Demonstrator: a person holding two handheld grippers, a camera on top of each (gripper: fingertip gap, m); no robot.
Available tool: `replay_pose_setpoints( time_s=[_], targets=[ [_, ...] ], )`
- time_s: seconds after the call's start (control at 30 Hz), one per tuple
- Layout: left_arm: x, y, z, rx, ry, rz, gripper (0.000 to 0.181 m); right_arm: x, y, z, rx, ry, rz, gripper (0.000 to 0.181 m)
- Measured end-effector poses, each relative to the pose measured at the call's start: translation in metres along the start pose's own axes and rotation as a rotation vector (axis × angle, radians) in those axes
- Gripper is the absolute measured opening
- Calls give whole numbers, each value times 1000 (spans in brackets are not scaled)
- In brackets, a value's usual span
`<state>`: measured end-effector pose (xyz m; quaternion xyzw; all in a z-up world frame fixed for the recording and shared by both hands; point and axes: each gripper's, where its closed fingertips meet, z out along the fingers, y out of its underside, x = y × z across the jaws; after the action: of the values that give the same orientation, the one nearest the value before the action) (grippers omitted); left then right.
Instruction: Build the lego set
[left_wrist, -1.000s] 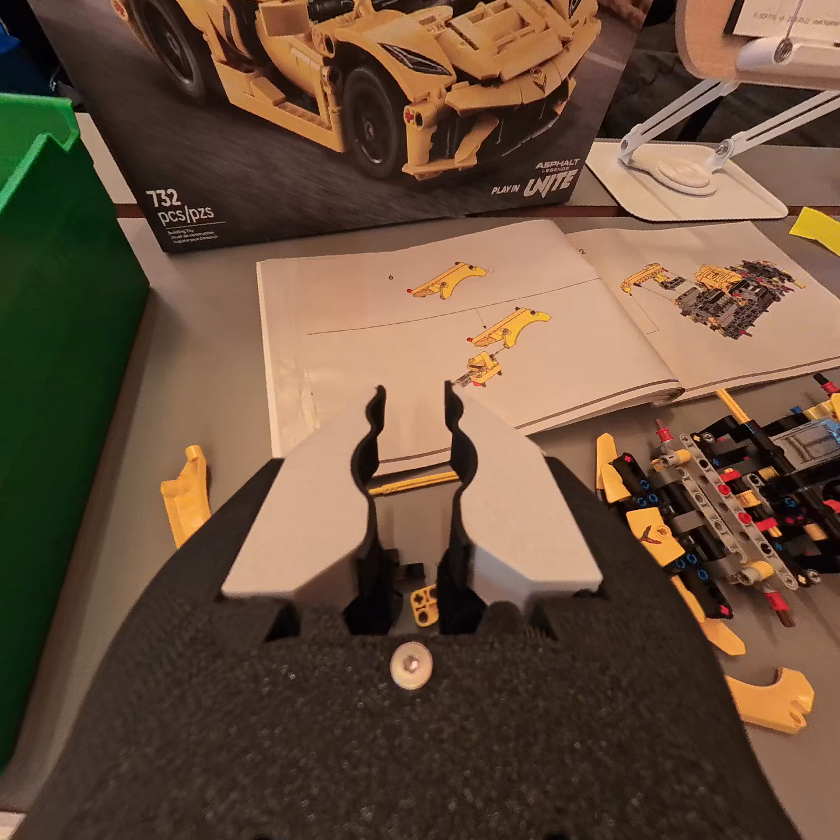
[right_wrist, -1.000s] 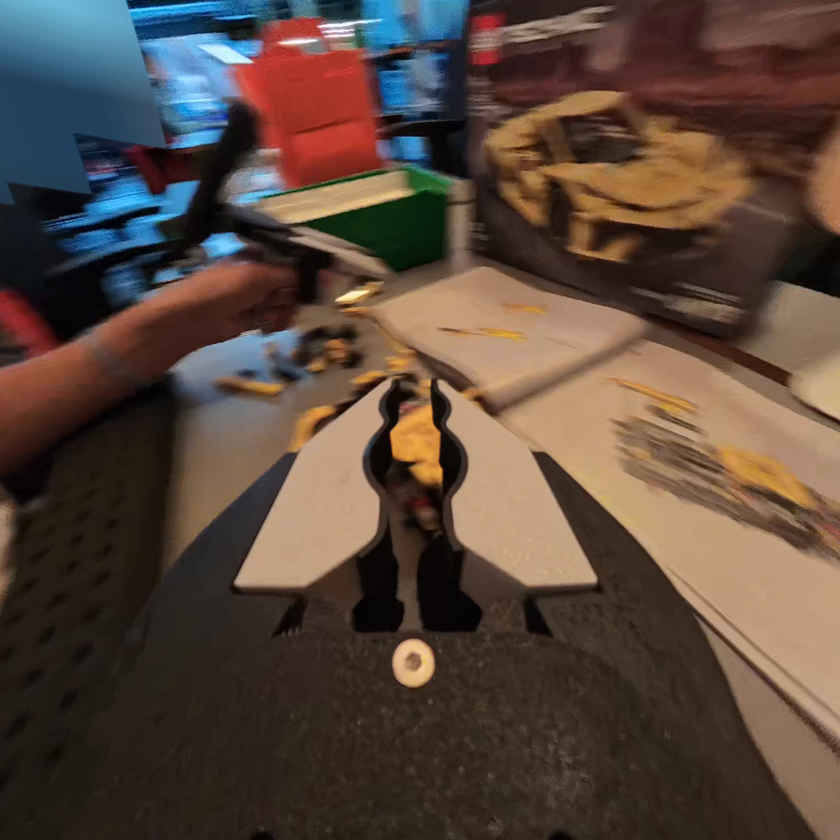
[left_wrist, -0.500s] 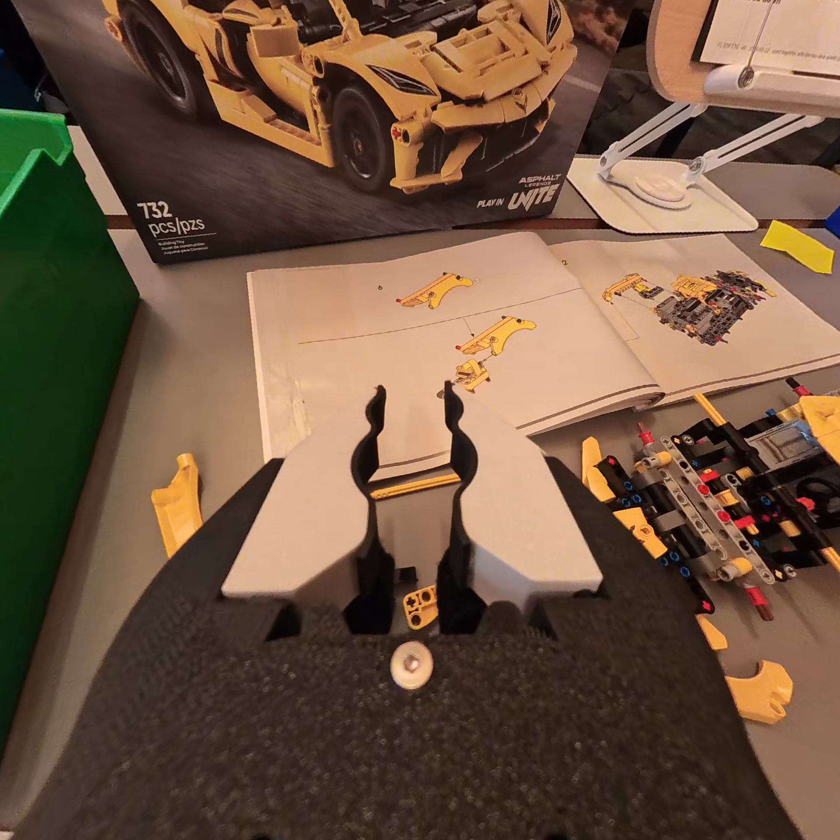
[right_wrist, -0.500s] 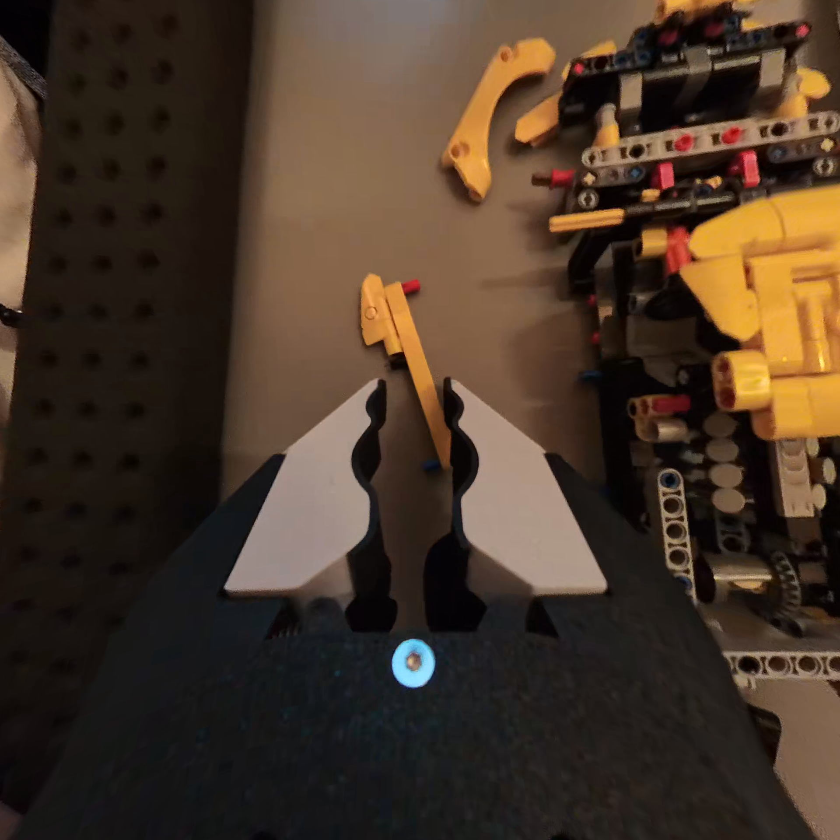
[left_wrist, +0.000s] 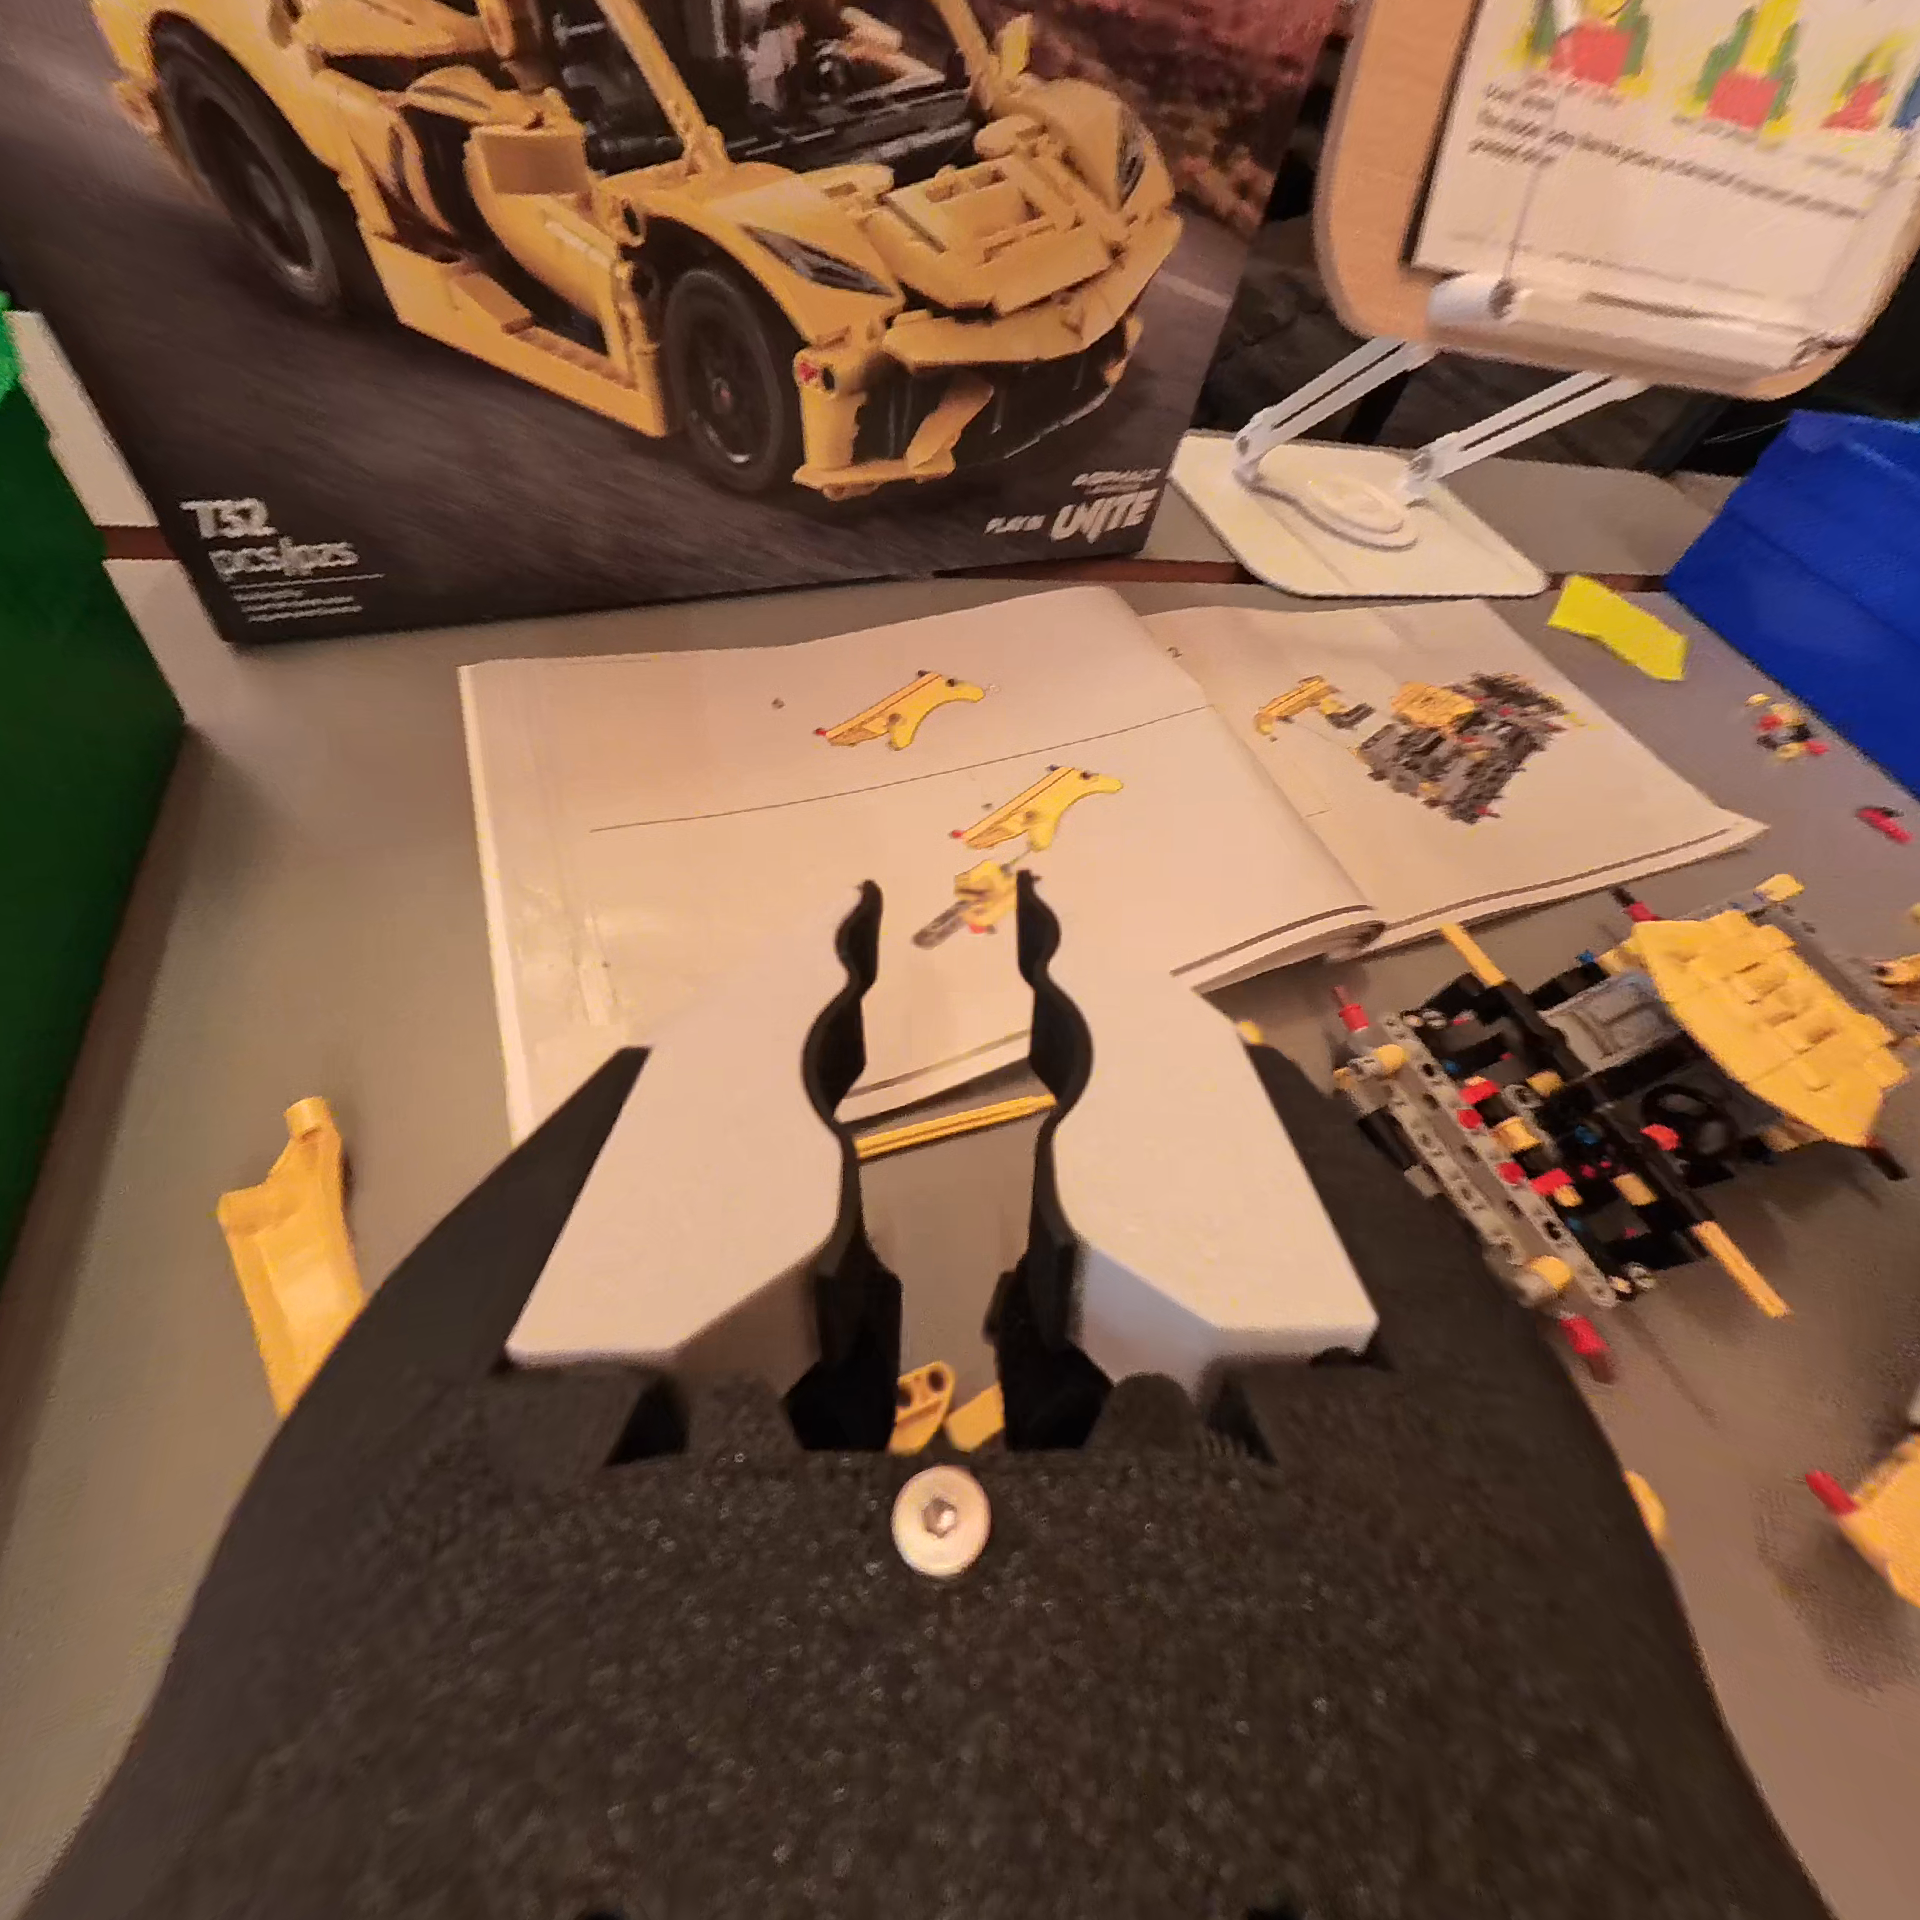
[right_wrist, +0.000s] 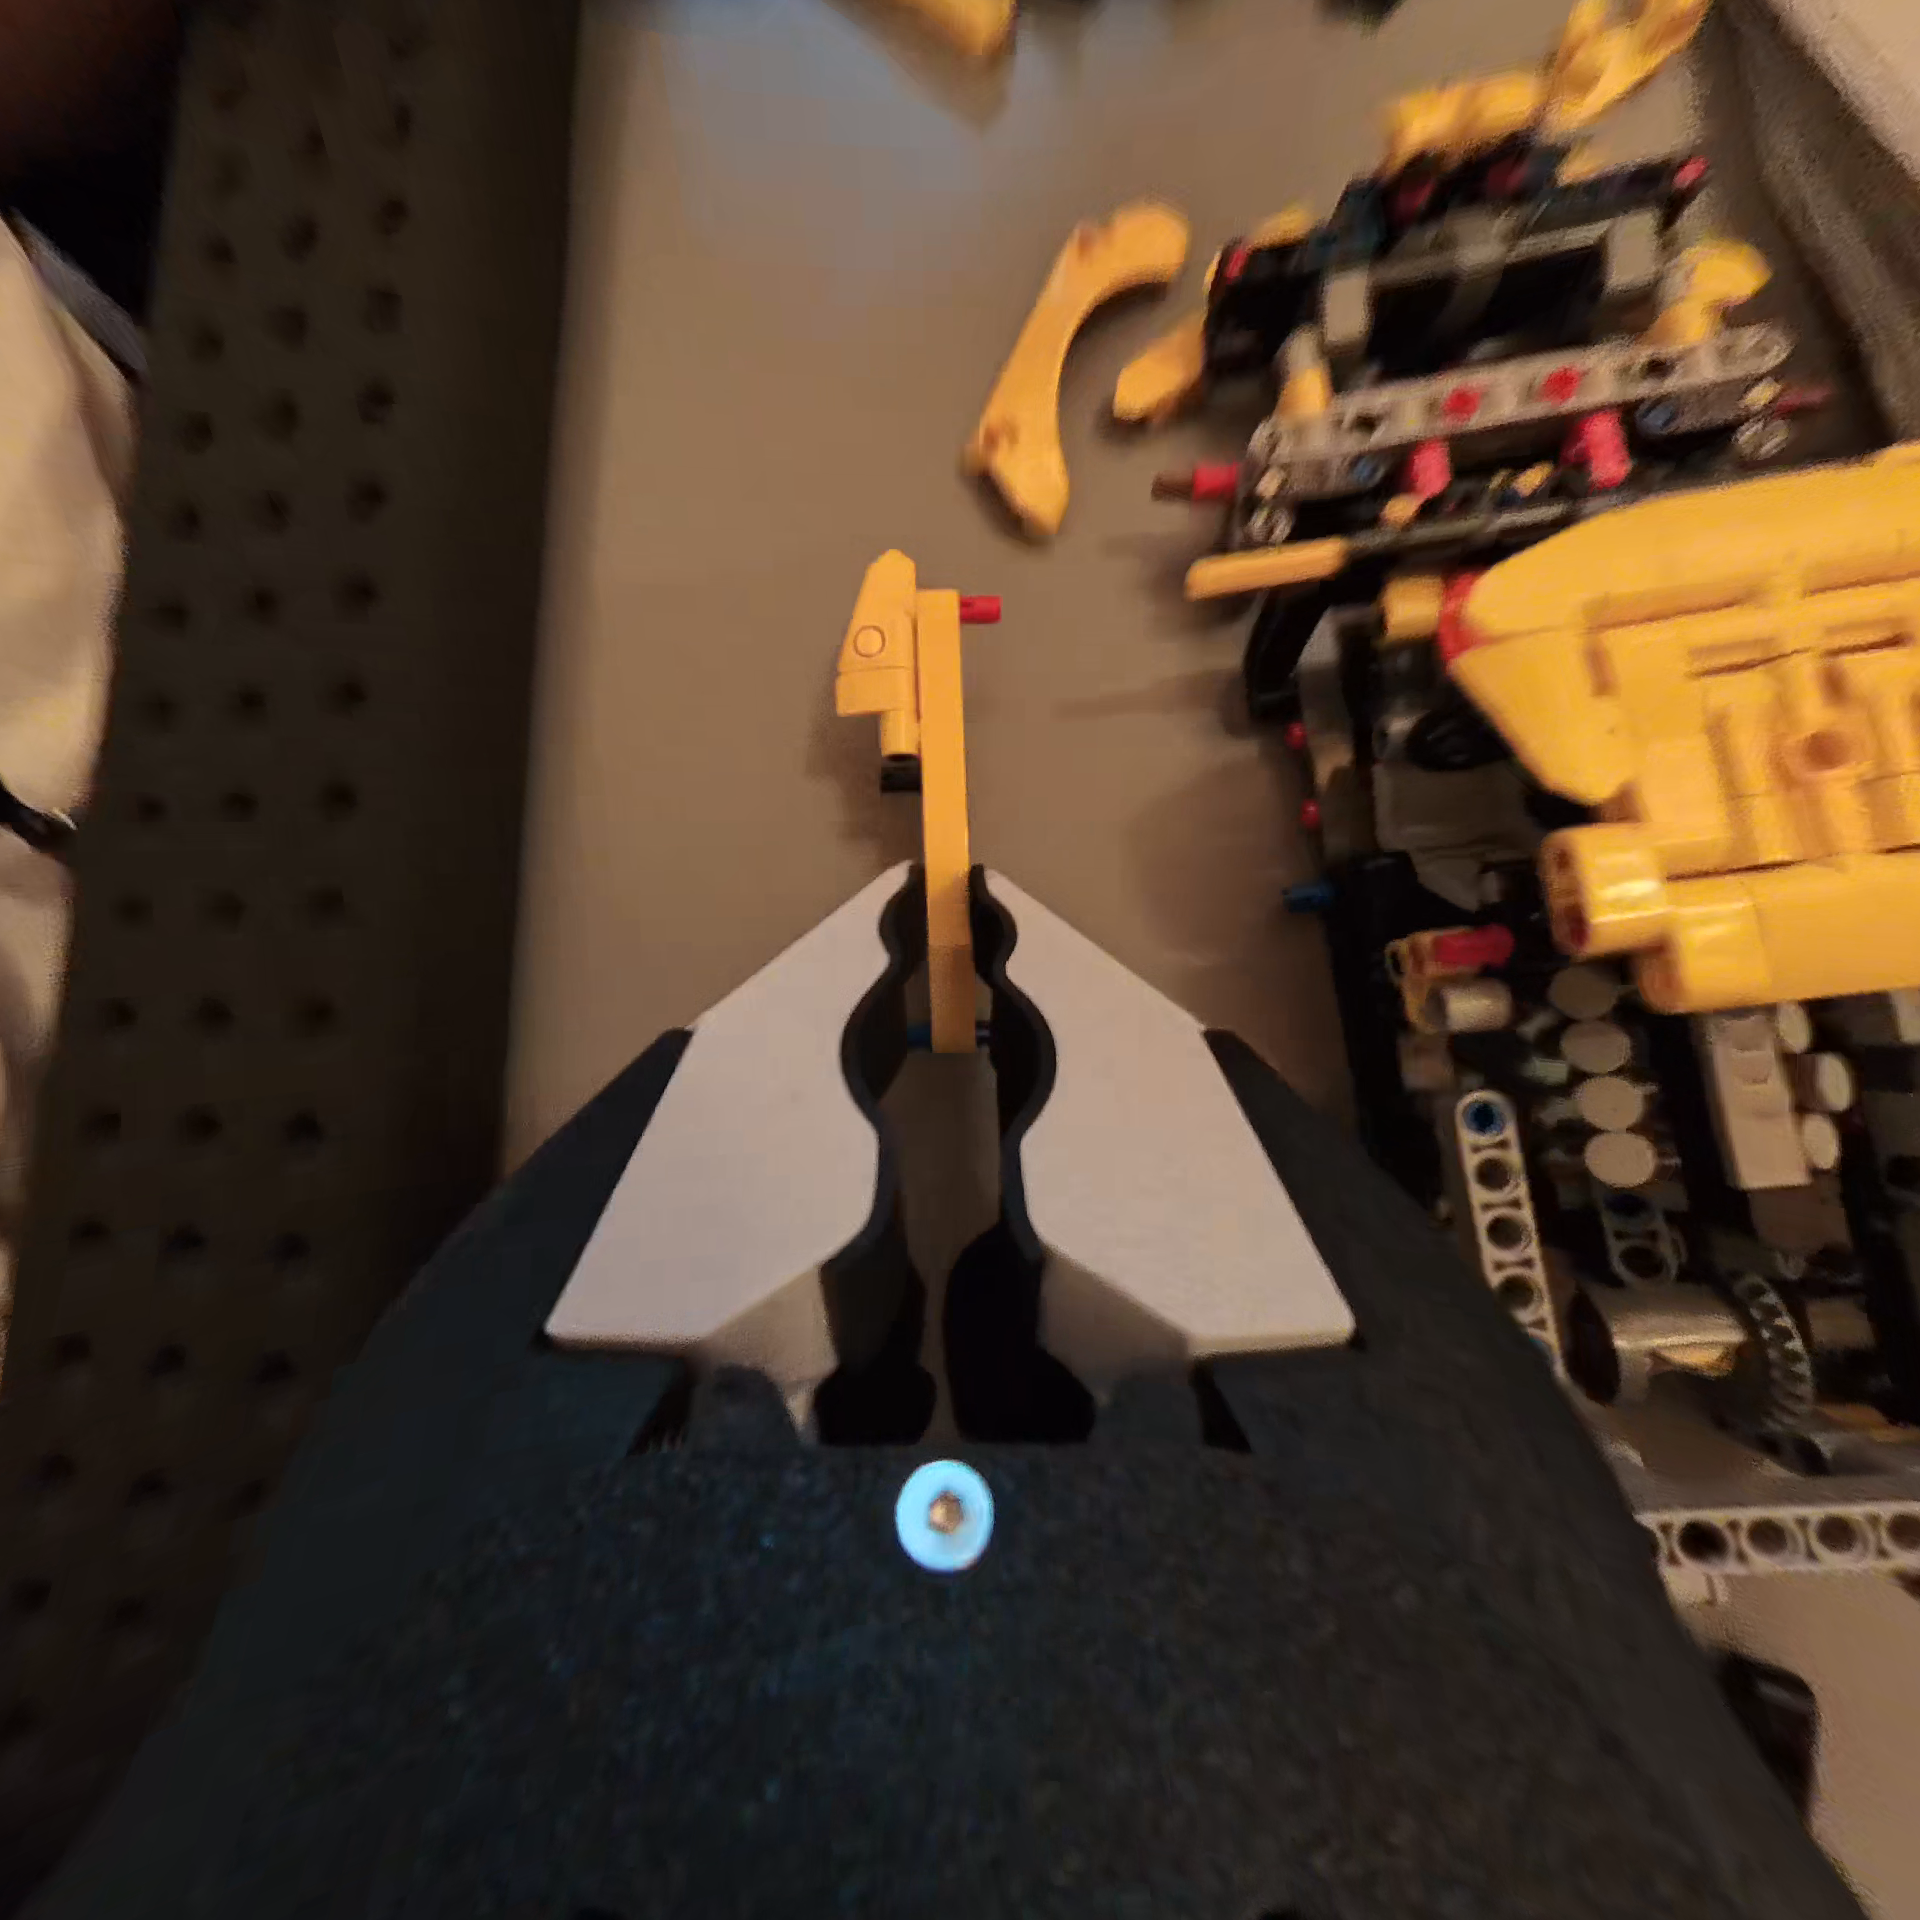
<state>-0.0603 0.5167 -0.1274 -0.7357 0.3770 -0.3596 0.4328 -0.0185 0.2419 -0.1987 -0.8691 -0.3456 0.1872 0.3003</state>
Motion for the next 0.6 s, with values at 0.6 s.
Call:
replay_pose_setpoints(
  time_s=[0.6],
  targets=[
    [186,-58,-95,346,1036,-15,24,24,-167,-95,1223,-560,561,6]
  ],
)
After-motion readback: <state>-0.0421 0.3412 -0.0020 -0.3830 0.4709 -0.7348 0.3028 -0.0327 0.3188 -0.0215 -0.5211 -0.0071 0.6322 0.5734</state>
